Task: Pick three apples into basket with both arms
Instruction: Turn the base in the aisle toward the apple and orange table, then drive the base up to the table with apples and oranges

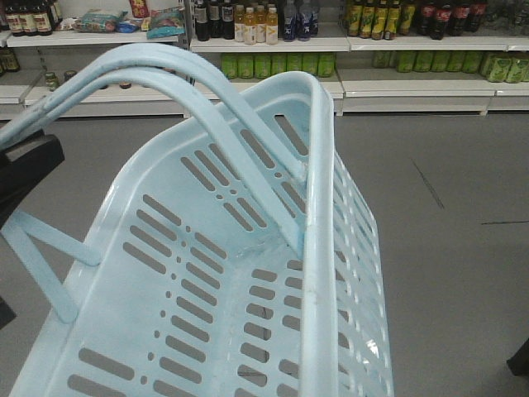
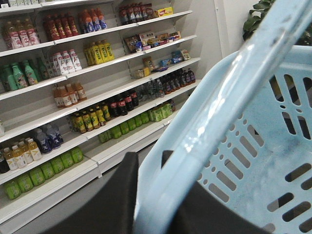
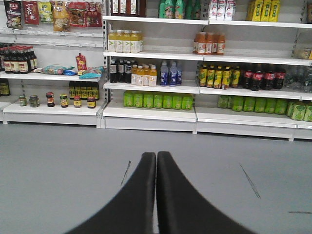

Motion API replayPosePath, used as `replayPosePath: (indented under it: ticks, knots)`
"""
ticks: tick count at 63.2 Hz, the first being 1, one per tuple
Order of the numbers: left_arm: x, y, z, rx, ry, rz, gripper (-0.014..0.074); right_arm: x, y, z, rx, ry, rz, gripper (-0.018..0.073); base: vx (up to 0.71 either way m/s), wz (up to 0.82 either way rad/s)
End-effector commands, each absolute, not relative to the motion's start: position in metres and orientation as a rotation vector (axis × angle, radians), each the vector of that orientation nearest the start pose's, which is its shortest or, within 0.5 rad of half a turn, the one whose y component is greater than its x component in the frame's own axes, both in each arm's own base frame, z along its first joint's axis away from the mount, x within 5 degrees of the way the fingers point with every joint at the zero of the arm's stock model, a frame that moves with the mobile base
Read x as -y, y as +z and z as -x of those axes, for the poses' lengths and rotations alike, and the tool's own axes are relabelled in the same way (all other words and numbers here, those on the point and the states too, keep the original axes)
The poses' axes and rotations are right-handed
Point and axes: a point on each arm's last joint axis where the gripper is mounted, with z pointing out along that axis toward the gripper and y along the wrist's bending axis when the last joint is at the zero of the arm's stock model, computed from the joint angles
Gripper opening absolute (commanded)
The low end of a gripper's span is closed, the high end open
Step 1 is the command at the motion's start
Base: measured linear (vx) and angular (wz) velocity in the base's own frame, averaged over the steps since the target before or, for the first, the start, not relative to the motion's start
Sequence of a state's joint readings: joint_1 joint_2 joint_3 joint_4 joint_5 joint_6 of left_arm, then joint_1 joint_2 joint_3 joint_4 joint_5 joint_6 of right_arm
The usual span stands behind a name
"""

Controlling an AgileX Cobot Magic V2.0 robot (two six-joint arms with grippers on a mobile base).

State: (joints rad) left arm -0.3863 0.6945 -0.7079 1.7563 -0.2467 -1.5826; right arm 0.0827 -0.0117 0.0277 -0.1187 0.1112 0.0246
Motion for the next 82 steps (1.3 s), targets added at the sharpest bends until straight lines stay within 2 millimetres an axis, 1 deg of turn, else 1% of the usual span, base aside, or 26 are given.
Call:
replayPosePath:
  ticks: [1,36,82]
  knots:
    - [0.0715,0.3953,-0.124,-1.379,-0.332,-0.578,-0.0006,-0.0039,0.1969,-0.0562,-1.534,-0.029,0.141,-0.0008,0.1,-0.09]
    - [0.0715,0.3953,-0.124,-1.379,-0.332,-0.578,-0.0006,-0.0039,0.1969,-0.0562,-1.534,-0.029,0.141,-0.0008,0.11,-0.13]
    - [0.0715,0.3953,-0.124,-1.379,-0.332,-0.578,-0.0006,-0.0039,0.1969,-0.0562,-1.534,-0.029,0.141,-0.0008,0.07,-0.25]
